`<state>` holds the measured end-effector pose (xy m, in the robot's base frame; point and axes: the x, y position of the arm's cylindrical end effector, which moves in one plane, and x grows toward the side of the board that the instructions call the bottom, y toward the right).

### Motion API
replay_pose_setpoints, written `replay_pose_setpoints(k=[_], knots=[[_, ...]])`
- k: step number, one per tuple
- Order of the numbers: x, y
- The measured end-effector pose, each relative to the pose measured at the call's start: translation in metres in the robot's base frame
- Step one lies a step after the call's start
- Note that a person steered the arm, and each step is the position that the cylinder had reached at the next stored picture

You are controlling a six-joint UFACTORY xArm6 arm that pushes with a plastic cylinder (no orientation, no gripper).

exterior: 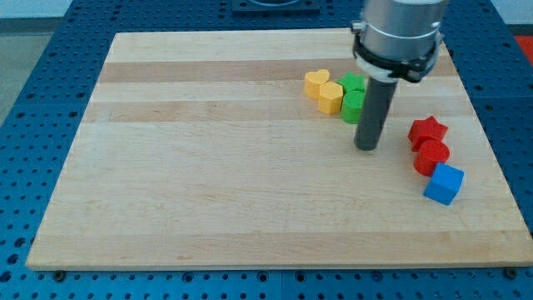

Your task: Point your arm to the left of the blue triangle

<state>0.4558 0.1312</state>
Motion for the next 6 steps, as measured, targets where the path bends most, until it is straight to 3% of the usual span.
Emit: replay_pose_setpoints(k=[3, 6], knots=[[-0.047, 0.03], [-0.156, 0.034]])
